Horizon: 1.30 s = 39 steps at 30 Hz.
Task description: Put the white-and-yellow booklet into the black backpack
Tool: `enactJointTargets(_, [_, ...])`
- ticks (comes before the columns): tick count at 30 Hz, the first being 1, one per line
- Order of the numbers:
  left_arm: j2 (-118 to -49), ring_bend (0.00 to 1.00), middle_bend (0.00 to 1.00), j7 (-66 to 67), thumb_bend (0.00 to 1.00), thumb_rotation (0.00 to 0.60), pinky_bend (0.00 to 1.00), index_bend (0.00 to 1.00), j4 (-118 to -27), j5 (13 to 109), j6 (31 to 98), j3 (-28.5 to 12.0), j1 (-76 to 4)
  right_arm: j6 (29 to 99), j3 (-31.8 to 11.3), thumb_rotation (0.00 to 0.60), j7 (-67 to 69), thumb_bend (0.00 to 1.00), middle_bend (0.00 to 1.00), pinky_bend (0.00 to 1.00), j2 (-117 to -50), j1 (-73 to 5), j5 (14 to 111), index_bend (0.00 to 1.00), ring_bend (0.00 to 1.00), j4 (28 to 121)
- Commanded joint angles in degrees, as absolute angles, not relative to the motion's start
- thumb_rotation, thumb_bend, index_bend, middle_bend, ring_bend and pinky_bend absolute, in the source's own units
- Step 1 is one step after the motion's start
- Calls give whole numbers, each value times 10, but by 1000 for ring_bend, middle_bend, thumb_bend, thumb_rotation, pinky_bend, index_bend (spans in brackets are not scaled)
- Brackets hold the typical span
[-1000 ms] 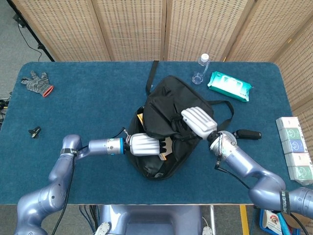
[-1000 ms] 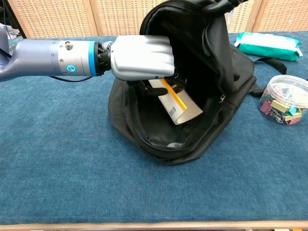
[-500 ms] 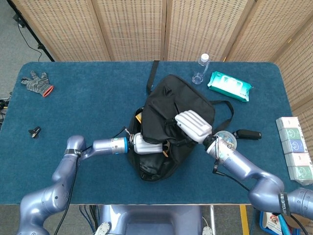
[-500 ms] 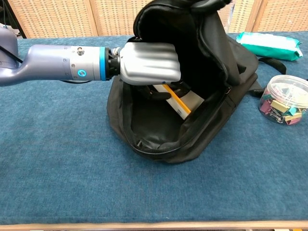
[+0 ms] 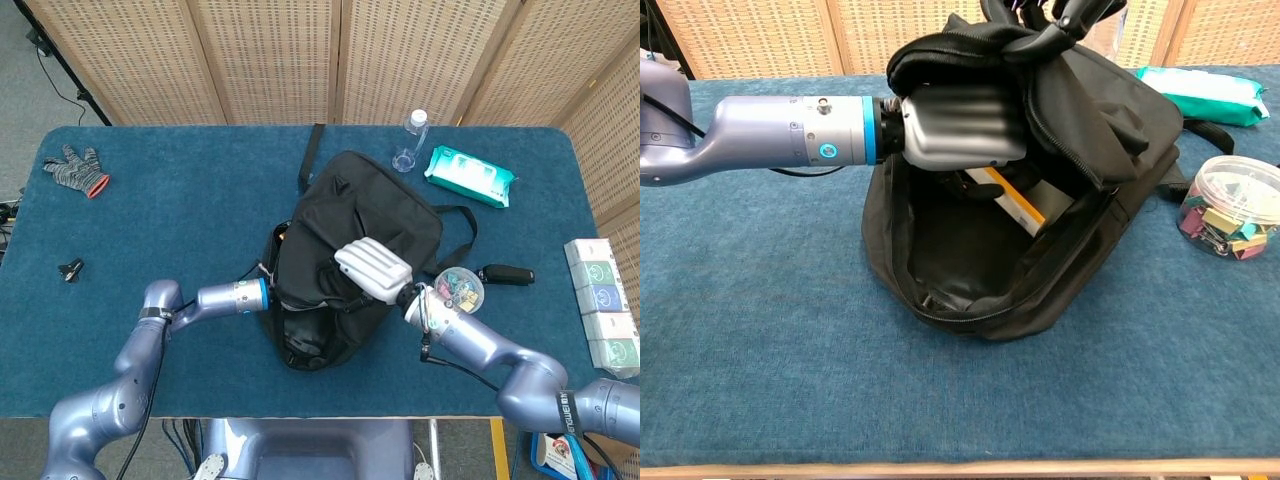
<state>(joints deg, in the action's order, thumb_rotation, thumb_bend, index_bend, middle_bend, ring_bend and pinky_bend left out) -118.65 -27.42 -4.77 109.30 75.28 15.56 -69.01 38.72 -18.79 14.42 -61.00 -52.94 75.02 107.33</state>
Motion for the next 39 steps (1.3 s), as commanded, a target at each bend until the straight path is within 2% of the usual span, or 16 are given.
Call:
enactJointTargets(1, [-1187, 308, 401, -272, 500, 600, 574, 597, -50, 1090, 755, 155, -691, 387, -186, 600, 135, 471, 646, 925, -613, -534, 741, 613, 680, 1071])
enactJointTargets(4, [-1187, 214, 241, -271, 434, 600, 522, 410, -53, 1085, 768, 152, -689, 387, -185, 600, 131, 470, 645, 925, -614, -536, 731, 613, 680, 1069])
enactJointTargets(6, [-1187, 179, 175, -275, 418, 600, 505, 317, -55, 1081, 777, 148, -688, 387, -184, 600, 128, 470, 645, 926, -615, -537, 725, 613, 680, 1066])
enactJointTargets(9, [-1184, 161, 133, -281, 379, 600, 499, 217, -57, 1076, 793, 145, -686, 388, -182, 600, 121, 471, 645, 925, -616, -539, 718, 613, 680, 1060])
enactJointTargets(13, [-1171, 135, 105, -306, 198, 600, 491, 150, -65, 1072, 830, 143, -678, 390, -180, 600, 111, 471, 646, 925, -619, -541, 702, 613, 679, 1049])
enactJointTargets(16, [-1162, 117, 91, -308, 104, 600, 480, 139, -64, 1075, 848, 148, -672, 394, -181, 600, 102, 471, 645, 925, -621, -545, 685, 613, 680, 1045])
enactJointTargets(21, [-1149, 96, 73, -336, 22, 600, 462, 137, -78, 1070, 884, 146, -654, 400, -179, 600, 85, 470, 645, 925, -619, -546, 664, 613, 680, 1048])
enactJointTargets(32, [-1108, 100, 72, -389, 8, 600, 461, 178, -94, 1062, 1001, 140, -599, 407, -167, 600, 49, 470, 645, 925, -624, -549, 621, 614, 680, 1040])
enactJointTargets(39, [-1071, 117, 85, -396, 8, 600, 461, 201, -97, 1058, 1063, 139, -552, 409, -143, 600, 15, 471, 645, 922, -647, -551, 596, 615, 679, 1016])
